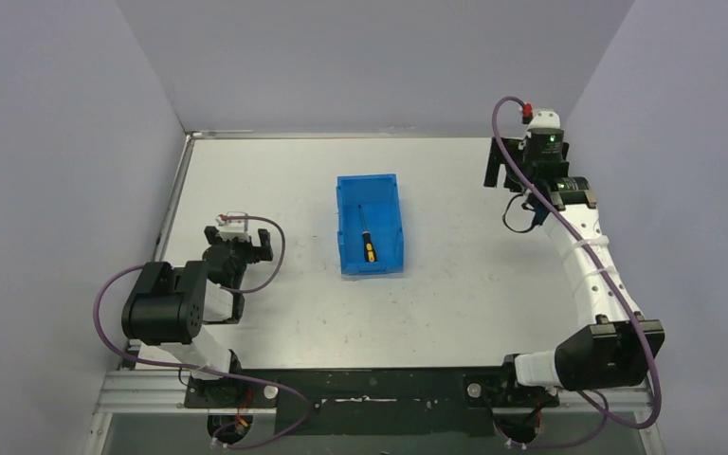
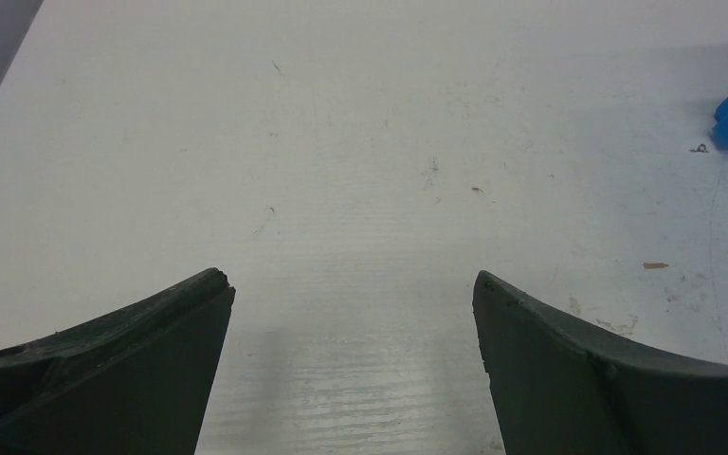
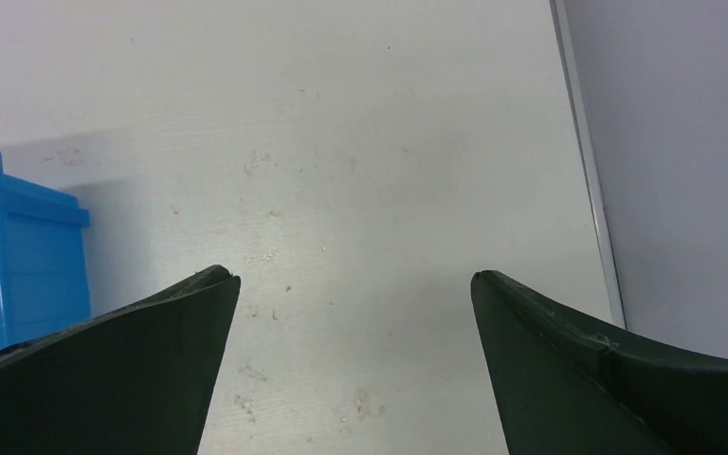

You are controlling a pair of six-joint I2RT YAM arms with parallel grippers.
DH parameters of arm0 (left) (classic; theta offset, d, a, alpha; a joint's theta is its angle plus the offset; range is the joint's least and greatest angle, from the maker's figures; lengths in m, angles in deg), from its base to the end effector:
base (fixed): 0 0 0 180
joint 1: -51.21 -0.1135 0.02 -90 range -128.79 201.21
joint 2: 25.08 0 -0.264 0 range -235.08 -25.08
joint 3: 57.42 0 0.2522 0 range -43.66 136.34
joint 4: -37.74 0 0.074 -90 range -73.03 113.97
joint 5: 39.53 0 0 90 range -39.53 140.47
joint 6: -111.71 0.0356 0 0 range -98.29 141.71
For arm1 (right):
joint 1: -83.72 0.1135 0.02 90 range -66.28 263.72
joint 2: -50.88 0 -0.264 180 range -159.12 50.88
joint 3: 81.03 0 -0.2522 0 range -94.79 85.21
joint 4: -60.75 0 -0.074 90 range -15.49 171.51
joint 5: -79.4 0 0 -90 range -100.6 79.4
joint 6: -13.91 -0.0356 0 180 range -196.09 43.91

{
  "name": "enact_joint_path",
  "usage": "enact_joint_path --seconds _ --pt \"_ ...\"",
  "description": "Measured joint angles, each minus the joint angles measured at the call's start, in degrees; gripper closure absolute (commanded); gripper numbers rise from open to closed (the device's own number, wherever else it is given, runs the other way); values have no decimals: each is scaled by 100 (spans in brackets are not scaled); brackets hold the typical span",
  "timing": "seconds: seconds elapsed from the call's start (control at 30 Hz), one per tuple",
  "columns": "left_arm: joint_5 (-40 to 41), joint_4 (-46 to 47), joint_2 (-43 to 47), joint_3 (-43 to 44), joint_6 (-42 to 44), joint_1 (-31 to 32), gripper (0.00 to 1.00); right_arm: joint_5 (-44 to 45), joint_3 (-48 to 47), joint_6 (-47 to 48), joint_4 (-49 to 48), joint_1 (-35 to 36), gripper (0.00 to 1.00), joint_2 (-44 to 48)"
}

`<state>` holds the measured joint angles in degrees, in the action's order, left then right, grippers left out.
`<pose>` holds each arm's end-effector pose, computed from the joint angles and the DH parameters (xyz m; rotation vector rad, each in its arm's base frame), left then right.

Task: Put the screwdriver in the bin
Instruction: Reset both arms

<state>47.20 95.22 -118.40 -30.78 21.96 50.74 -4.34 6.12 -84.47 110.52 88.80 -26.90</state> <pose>0.2433 0.0000 0.1279 0.0387 1.7308 -0.0401 0.2968 0.0225 0.3748 0.1247 2.1688 0.0154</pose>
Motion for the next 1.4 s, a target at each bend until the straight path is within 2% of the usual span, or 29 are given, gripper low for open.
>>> enact_joint_path --seconds 0.23,0.57,1.4 --pt "0 0 0 0 0 0 3 -699 442 348 -455 -363 0 225" --pt "0 0 0 0 0 0 3 -1137 800 623 -787 -511 0 238" --pt "0 0 0 0 0 0 3 -1099 800 667 -898 -619 0 238"
